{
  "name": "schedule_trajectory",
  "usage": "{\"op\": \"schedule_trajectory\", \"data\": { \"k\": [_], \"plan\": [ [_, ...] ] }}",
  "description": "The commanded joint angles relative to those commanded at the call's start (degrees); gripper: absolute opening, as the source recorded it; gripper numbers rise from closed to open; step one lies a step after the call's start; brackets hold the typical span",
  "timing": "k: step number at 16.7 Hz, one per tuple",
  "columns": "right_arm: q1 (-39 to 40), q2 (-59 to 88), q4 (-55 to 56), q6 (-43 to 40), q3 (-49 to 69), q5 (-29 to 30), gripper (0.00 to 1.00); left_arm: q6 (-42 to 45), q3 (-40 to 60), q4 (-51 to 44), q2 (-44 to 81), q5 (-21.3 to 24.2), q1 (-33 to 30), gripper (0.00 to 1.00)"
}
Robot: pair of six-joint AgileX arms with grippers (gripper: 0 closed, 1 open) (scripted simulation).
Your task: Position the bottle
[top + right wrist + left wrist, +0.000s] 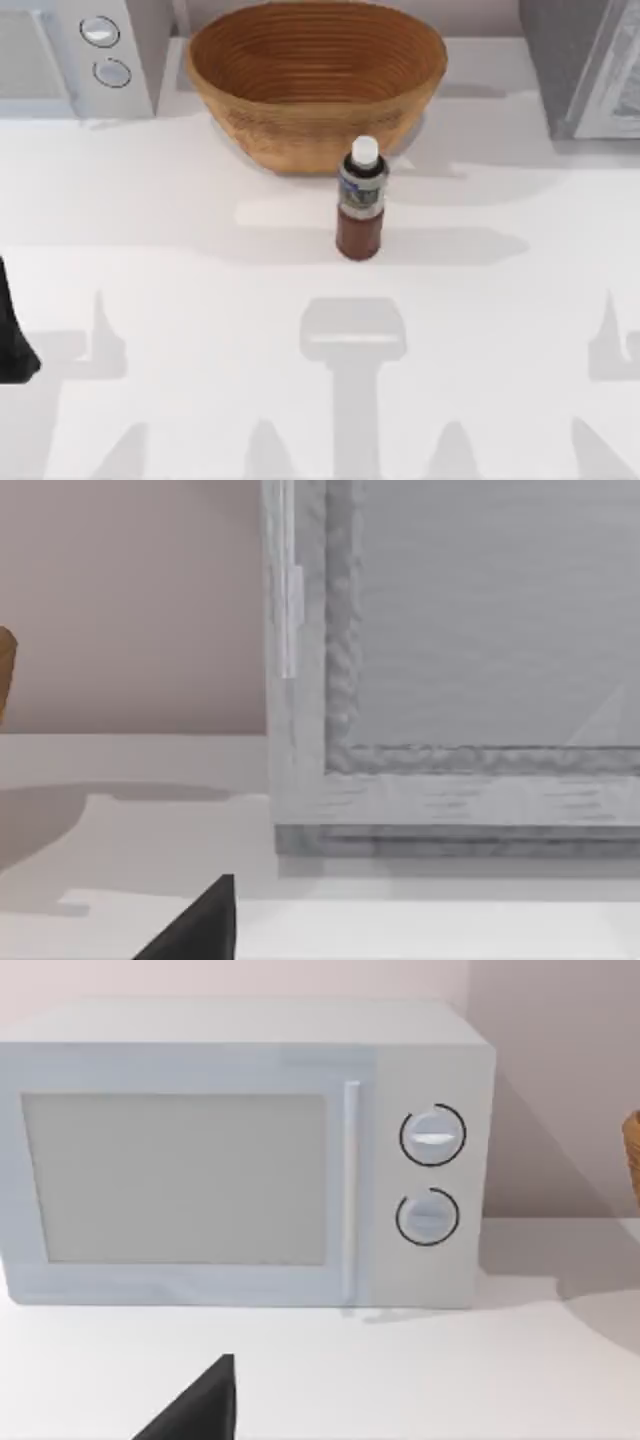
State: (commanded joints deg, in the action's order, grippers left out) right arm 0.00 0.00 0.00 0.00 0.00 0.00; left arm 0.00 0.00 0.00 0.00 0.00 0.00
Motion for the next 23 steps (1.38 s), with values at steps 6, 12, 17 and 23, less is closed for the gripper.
{"op": "schedule_trajectory", "data": {
  "k": [6, 12, 17, 23],
  "plan": [
    [1.3, 5.4, 4.4, 0.0, 1.3, -1.0, 1.0, 0.0, 0.0, 0.0, 0.0, 0.0, 0.0, 1.0],
    [5.9, 28.1, 22.2, 0.0, 6.1, -4.1, 1.0, 0.0, 0.0, 0.0, 0.0, 0.0, 0.0, 1.0],
    [10.8, 53.6, 42.1, 0.2, 11.4, -7.4, 1.0, 0.0, 0.0, 0.0, 0.0, 0.0, 0.0, 1.0],
    [16.8, 85.0, 66.6, 0.4, 18.0, -11.4, 1.0, 0.0, 0.0, 0.0, 0.0, 0.0, 0.0, 1.0]
  ]
}}
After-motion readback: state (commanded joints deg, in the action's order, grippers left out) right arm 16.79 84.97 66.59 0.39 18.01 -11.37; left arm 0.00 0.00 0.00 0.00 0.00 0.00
